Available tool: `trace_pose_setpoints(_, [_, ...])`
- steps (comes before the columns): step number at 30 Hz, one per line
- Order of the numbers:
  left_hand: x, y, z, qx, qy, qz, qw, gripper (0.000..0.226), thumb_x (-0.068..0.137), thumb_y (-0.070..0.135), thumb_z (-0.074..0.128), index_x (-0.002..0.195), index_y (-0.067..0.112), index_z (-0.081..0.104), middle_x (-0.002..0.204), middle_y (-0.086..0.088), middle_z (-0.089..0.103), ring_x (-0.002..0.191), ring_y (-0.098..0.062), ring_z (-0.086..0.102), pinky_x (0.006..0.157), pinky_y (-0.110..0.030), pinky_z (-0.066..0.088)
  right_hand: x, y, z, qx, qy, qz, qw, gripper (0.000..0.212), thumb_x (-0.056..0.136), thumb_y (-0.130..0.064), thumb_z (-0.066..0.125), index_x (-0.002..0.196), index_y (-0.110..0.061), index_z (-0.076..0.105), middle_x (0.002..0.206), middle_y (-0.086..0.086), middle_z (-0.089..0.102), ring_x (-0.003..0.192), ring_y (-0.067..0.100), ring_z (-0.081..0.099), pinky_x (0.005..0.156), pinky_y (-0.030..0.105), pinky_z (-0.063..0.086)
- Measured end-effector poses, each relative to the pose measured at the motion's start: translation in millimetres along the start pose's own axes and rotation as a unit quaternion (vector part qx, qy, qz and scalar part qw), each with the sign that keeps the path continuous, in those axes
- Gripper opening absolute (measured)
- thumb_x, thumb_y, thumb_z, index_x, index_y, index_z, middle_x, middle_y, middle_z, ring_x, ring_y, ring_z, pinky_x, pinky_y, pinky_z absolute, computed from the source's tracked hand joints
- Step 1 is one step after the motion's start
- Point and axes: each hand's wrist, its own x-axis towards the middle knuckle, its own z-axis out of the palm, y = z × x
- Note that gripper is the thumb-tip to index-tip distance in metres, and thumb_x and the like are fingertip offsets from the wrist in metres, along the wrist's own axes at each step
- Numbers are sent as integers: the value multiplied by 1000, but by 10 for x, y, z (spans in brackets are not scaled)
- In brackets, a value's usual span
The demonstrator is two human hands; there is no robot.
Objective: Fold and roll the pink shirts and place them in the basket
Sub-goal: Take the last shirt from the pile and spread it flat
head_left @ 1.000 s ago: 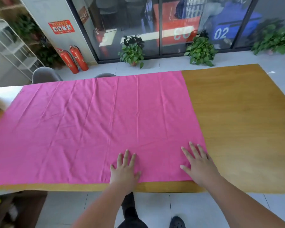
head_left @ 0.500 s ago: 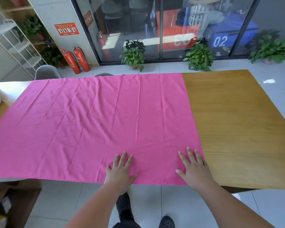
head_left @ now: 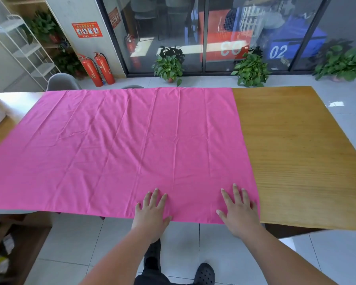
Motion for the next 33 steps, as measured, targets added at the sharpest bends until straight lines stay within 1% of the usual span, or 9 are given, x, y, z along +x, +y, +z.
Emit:
trace_pose_setpoints(4, [-39, -146, 16, -15, 16, -26, 999, 79, 105, 64, 39, 168, 31, 4, 177, -4, -7, 163, -33, -6, 128, -61, 19, -41, -114, -47, 4, -2, 26, 1000, 82, 103, -73, 27, 168, -34, -4, 176, 9, -15, 161, 41, -5, 125, 64, 19])
trace_pose_setpoints(8, [-27, -388, 49, -23, 32, -45, 998, 75, 103, 66, 39, 165, 32, 12, 175, -5, 1, 162, -34, 4, 124, -60, 29, -145, -127, 22, 33, -17, 45, 998, 80, 104, -72, 25, 167, -37, -9, 175, 6, -19, 162, 39, -6, 126, 62, 19])
trace_pose_setpoints(10, [-21, -546, 32, -24, 33, -59, 997, 72, 104, 64, 39, 163, 31, 14, 175, -6, 5, 161, -34, 9, 121, -58, 36, -170, -84, 47, 26, -12, 73, 997, 75, 107, -65, 25, 167, -38, -11, 175, 8, -19, 161, 41, -4, 126, 62, 20])
trace_pose_setpoints(14, [-25, -901, -29, -30, 29, -75, 996, 71, 105, 63, 38, 163, 29, 16, 174, -8, 8, 160, -34, 13, 118, -54, 40, -105, -252, -35, 19, -6, 106, 994, 68, 111, -47, 27, 168, -33, -7, 175, 13, -15, 160, 44, -3, 126, 62, 19])
trace_pose_setpoints(18, [-94, -1342, -76, -38, 18, -87, 995, 73, 105, 61, 41, 165, 29, 14, 174, -7, 7, 159, -34, 14, 118, -55, 40, 48, -862, -130, 27, 2, 52, 998, 72, 109, -54, 31, 169, -32, -1, 176, 12, -13, 161, 43, -4, 128, 61, 18])
trace_pose_setpoints(20, [-148, -1608, -84, -47, 8, -94, 994, 73, 105, 59, 43, 164, 29, 15, 173, -5, 12, 157, -34, 20, 115, -55, 43, 104, -1269, -159, 30, -4, 21, 999, 73, 109, -57, 31, 169, -33, -3, 176, 12, -15, 161, 42, -6, 129, 60, 15])
trace_pose_setpoints(25, [-296, -2422, -80, -44, 4, -104, 994, 70, 104, 60, 43, 162, 26, 22, 170, 1, 21, 151, -29, 30, 106, -51, 48, 139, -2369, -215, 30, -20, -35, 999, 69, 111, -53, 28, 169, -31, -3, 176, 12, -16, 162, 41, -7, 130, 58, 11])
trace_pose_setpoints(28, [-373, -2895, -83, -36, 6, -107, 994, 69, 105, 58, 43, 162, 25, 24, 171, -1, 22, 150, -30, 31, 108, -50, 46, 153, -2900, -242, 25, -42, -61, 997, 70, 111, -54, 28, 169, -31, -5, 175, 12, -18, 162, 40, -9, 129, 57, 8])
trace_pose_setpoints(33, [-475, -3592, -42, -46, 9, -120, 992, 70, 105, 58, 42, 163, 25, 22, 173, -1, 18, 156, -32, 23, 114, -54, 41, 256, -3645, -225, 14, -52, -80, 995, 74, 109, -58, 30, 169, -33, -7, 175, 11, -18, 162, 39, -10, 129, 57, 9])
